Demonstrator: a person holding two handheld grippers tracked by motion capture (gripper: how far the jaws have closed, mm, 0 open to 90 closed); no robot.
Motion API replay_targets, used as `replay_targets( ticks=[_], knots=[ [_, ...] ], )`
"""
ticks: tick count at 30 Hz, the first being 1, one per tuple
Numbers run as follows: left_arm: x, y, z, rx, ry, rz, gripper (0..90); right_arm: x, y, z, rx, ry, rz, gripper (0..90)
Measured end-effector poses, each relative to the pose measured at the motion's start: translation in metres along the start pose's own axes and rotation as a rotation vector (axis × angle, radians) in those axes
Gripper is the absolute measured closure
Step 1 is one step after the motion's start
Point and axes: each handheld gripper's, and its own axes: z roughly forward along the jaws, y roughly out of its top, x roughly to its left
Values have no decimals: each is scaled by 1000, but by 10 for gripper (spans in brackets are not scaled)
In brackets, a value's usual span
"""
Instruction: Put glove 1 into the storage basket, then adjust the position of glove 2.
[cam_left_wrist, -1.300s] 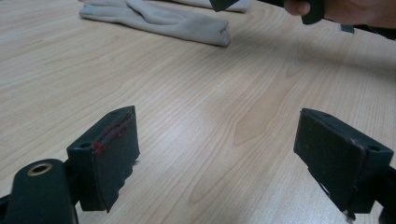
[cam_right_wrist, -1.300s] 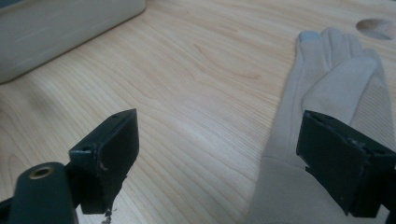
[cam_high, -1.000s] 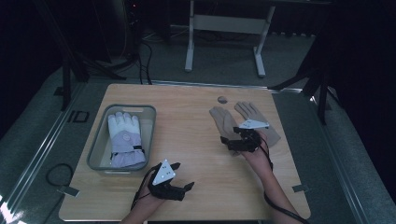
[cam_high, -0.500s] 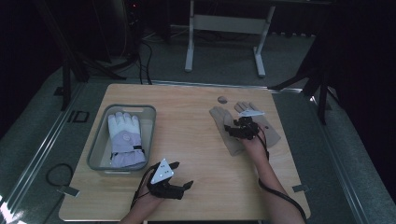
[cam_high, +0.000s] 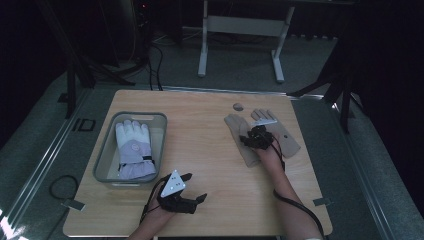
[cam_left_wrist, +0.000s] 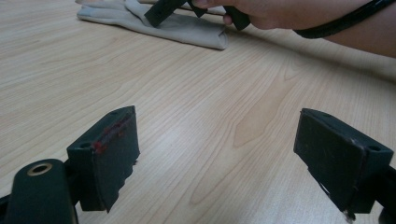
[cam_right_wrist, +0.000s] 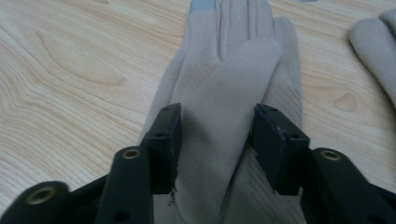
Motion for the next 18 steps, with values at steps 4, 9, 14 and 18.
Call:
replay_targets(
  ticks=[4, 9, 14, 18],
  knots=[
    [-1, 0, 0, -1, 2, 4, 140, 0, 0, -2, 11, -14, -13, 767],
    [-2, 0, 0, 0, 6, 4, 141, 9, 0, -7, 15, -20, 18, 823],
    [-1, 0, -1, -5, 10, -1, 140, 19, 3, -17, 23, -6, 59, 830],
    [-1, 0, -1, -2, 14, 3, 141, 34, 9, -32, 2, 8, 132, 843]
  ],
)
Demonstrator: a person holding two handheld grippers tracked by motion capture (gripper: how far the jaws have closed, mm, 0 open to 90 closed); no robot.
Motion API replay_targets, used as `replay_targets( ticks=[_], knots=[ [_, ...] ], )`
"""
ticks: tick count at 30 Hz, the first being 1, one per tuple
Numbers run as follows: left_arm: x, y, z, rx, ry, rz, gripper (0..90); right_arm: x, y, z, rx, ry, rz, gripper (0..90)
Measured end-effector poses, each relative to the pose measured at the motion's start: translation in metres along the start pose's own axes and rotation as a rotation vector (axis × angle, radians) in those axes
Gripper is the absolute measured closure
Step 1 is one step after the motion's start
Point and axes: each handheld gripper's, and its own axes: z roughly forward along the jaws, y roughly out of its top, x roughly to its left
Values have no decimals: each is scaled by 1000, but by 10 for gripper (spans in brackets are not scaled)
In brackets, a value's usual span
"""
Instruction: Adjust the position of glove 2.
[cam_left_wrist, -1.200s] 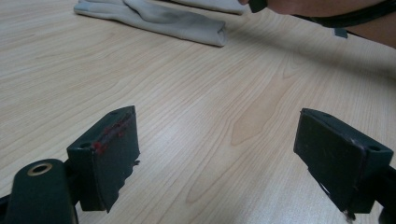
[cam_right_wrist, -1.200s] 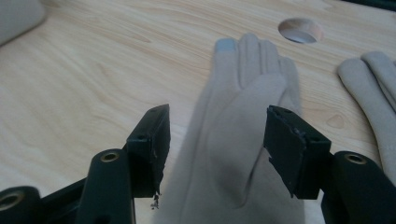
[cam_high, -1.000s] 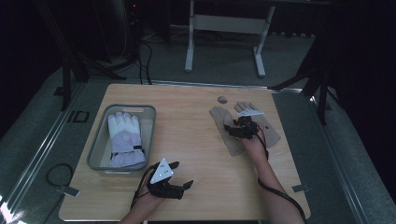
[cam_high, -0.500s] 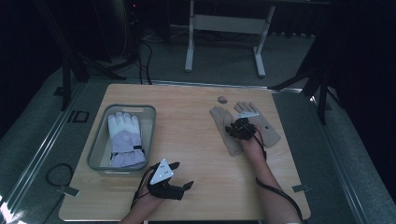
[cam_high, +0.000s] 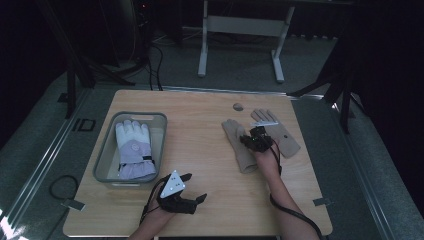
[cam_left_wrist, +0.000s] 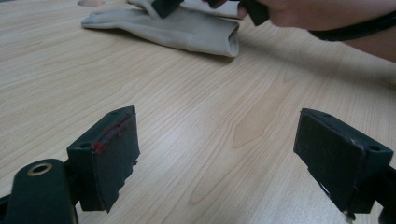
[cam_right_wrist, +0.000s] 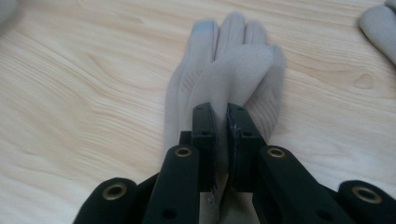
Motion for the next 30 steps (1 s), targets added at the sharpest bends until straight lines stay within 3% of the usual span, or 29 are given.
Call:
replay_targets(
  ticks=[3, 5, 7, 12, 15, 21, 25, 30],
  knots=[
    [1, 0, 0, 4, -3, -2, 141, 16, 3, -12, -23, -15, 11, 845],
    [0, 0, 0, 3, -1, -1, 141, 27, 3, -19, -46, -51, -3, 849],
    [0, 1, 0, 1, 0, 1, 141, 36, 2, -26, -61, -46, 25, 849],
    [0, 1, -2, -8, 0, -1, 141, 60, -9, -37, -79, -89, 33, 849],
    [0, 2, -3, -11, 1, -1, 141, 73, -19, -40, -76, -84, 52, 849],
    [1, 2, -3, -12, 2, 0, 141, 94, -40, -31, -27, -43, 107, 847],
    [1, 2, -2, -9, -1, -2, 141, 108, -53, -19, 0, -40, 80, 841],
    [1, 1, -2, -4, -3, 6, 141, 112, -57, -10, 3, -35, 81, 800]
  ],
)
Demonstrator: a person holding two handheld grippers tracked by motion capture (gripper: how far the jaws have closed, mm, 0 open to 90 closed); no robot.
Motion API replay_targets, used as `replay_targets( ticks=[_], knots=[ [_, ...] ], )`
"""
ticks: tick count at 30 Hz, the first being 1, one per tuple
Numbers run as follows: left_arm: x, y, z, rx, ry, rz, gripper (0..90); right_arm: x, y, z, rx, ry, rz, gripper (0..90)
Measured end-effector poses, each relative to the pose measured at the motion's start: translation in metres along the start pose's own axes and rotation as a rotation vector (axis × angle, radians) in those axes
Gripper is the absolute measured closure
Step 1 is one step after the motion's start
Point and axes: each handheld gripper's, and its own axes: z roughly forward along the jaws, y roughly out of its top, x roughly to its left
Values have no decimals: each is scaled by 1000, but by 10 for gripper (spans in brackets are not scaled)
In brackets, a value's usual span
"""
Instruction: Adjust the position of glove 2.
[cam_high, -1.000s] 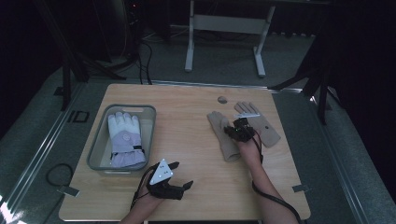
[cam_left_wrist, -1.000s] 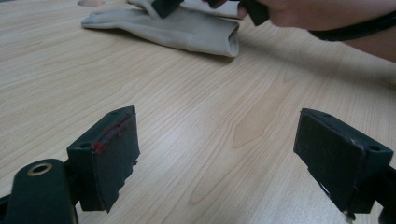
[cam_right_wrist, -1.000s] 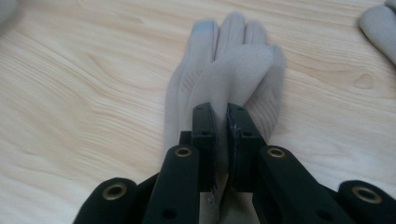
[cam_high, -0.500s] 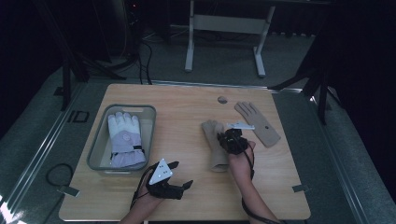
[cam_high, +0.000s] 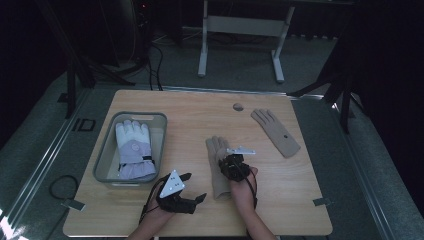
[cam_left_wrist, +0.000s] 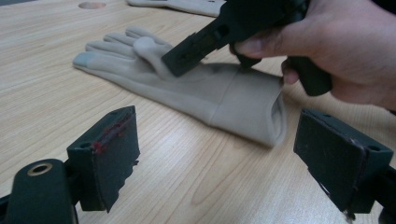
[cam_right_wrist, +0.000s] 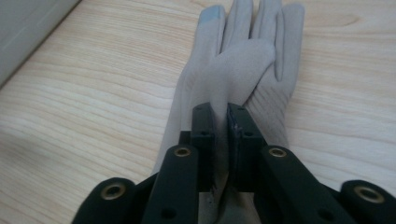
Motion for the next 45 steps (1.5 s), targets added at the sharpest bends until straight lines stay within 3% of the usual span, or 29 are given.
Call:
replay_targets(
  ticks=[1, 4, 7, 8, 12, 15, 17, 19, 23, 28, 31, 34, 38, 45],
  knots=[
    [0, 0, 0, -1, -1, 2, 141, 4, -2, 5, 8, -2, -18, 743],
    [0, 0, 0, -2, 0, 1, 141, 6, -5, 11, 2, 2, -15, 710],
    [0, 0, 0, -2, 0, 1, 141, 10, -5, 14, -16, 23, 22, 652],
    [0, 0, 0, -1, -1, 2, 141, 13, -4, 15, -20, 36, 33, 594],
    [0, 0, -1, -7, 2, 5, 141, 15, -2, 14, -28, 47, 30, 573],
    [0, 0, -2, -6, 2, 6, 141, 13, -2, 8, -29, 68, -13, 622],
    [1, 0, -3, -6, 5, 5, 140, 10, -3, 4, -20, 59, -76, 741],
    [1, 0, -3, -8, 6, 6, 141, 6, -4, 1, -5, 66, -108, 827],
    [0, 0, -2, -6, 6, 6, 141, -1, -8, 1, 24, 60, -148, 867],
    [0, 0, -1, -5, 7, 7, 141, -1, -10, 0, 21, 58, -147, 868],
    [0, 0, -1, -4, 7, 7, 141, 5, -13, -1, 19, 57, -96, 865],
    [0, 0, 0, -3, 6, 9, 141, 11, -16, 0, 11, 48, -84, 841],
    [0, 1, -1, -6, 6, 10, 141, 22, -16, 5, -5, 38, -78, 761],
    [1, 0, -1, -9, 3, 10, 141, 30, -5, 21, -19, 33, -27, 761]
  ],
)
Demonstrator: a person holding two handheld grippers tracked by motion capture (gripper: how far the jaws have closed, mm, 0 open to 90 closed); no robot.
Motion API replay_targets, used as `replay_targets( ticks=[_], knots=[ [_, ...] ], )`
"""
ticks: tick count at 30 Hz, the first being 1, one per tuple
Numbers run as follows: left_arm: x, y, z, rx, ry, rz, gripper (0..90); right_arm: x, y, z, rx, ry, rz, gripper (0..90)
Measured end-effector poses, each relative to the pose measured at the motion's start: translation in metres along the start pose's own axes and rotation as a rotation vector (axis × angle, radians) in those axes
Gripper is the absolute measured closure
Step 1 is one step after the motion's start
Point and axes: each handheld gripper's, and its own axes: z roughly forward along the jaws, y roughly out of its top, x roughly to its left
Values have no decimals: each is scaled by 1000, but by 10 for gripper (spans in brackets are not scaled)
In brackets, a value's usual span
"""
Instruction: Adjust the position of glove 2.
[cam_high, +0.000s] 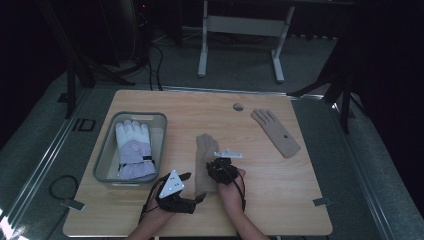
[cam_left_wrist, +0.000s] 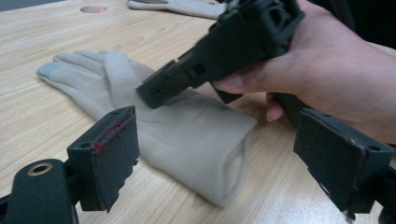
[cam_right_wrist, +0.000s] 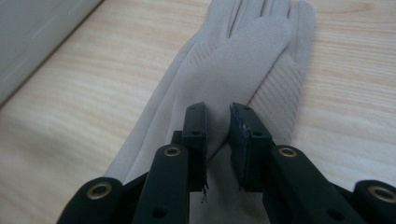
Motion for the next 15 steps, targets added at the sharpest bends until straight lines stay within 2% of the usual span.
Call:
replay_targets(
  ticks=[4, 8, 9, 11, 15],
  knots=[
    [0, 0, -1, 0, 0, 0, 141, 5, 5, 6, -3, -6, 5, 757],
    [1, -1, -2, -6, 0, -1, 141, 4, 8, 2, -13, -2, -15, 692],
    [1, -1, -3, -7, 0, -4, 141, 3, 9, -1, -19, -8, -35, 687],
    [1, -2, -3, -7, -1, -8, 141, 0, 12, -7, -33, 0, -52, 669],
    [1, -2, -3, -7, -3, -7, 141, -16, 19, -22, -52, 8, -66, 660]
  ],
)
